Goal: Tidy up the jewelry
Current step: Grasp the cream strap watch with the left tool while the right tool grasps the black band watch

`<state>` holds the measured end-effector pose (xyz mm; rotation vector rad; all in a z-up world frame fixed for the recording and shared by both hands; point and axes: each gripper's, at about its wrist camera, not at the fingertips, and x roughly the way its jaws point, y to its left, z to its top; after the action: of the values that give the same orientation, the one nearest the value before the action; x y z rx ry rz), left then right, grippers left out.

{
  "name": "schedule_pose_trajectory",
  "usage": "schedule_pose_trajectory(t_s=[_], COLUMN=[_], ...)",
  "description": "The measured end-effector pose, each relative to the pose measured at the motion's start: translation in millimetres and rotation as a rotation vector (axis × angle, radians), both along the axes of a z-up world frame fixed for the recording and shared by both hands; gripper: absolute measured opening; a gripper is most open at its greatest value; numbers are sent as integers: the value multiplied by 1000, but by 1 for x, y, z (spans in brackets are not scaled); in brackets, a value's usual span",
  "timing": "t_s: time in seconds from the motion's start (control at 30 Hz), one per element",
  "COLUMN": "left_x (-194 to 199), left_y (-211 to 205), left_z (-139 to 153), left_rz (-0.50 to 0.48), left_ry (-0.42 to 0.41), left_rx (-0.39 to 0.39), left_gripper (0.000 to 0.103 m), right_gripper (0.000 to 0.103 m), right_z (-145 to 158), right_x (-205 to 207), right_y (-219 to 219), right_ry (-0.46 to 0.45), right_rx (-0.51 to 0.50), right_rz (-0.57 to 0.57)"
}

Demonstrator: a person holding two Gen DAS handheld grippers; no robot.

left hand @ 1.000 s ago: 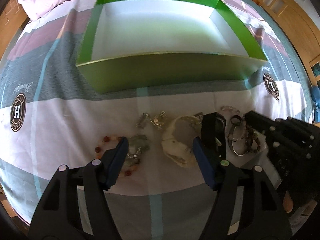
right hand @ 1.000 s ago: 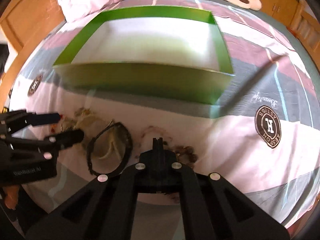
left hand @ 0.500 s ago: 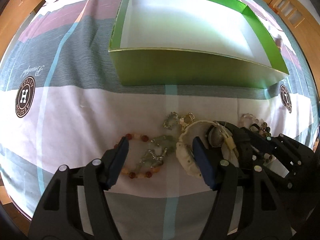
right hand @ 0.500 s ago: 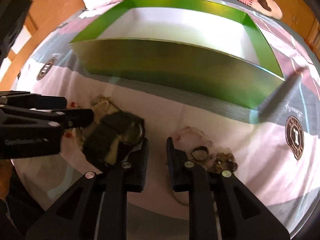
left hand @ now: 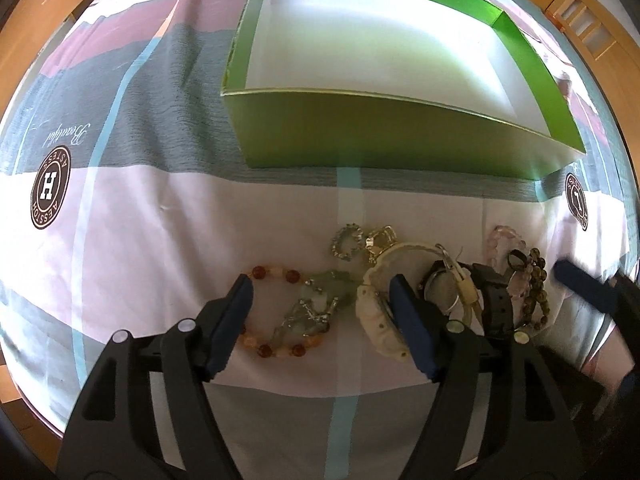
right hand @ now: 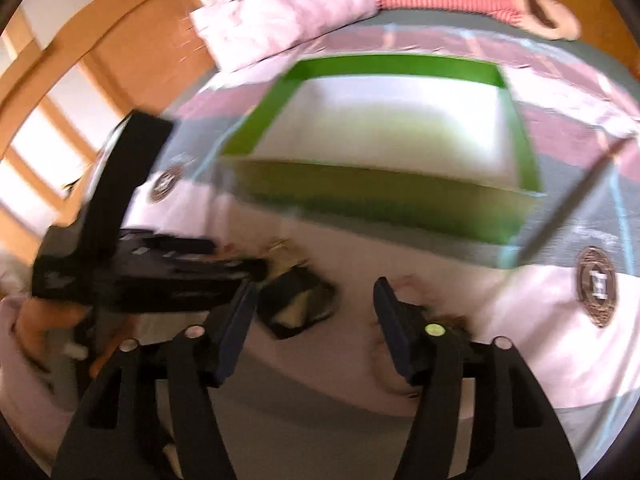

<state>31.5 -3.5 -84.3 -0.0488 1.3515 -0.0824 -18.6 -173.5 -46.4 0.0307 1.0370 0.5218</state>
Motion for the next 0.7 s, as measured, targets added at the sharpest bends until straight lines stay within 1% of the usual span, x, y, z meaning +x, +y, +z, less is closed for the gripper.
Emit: schedule_pose_trajectory(t_s=[0.07, 0.1, 0.2, 0.37, 0.4, 0.43, 0.47, 0.5, 0.63, 0.7], left_x=[2, 3, 4, 5, 5, 6, 6, 3, 3, -1], left_y=[2, 5, 9, 7, 6, 4, 3, 4, 3, 4], left_z=[-2, -5, -3, -2, -3, -2, -2, -1, 1, 3], left_rz=[13, 26, 39, 36, 33, 31, 29, 28, 35, 38], left_ry=[9, 17, 17, 17, 18, 17, 16, 16, 10, 4], left_rx=[36, 34, 2, 8, 11, 14, 15, 13, 4, -9], left_gripper=[69, 70, 71, 72, 72, 72, 72, 72, 73, 73], right_gripper=[63, 63, 63, 63, 58, 50, 31, 16, 12, 12], right_z=[-7, -10, -12, -22, -23, -24, -25, -24, -13, -8], right_x=[-3, -3, -1, -3, -4, -3, -1, 1, 6, 8], right_y=[8, 12, 24, 44, 45, 47, 47, 44, 29, 20], right_ry=[1, 13, 33, 49, 40, 30, 35, 39, 0, -10], right_rx=[-42, -50, -23, -21, -36, -51, -59, -56, -64, -69], right_rz=[22, 40, 58, 102, 100, 92, 87, 73, 21, -9])
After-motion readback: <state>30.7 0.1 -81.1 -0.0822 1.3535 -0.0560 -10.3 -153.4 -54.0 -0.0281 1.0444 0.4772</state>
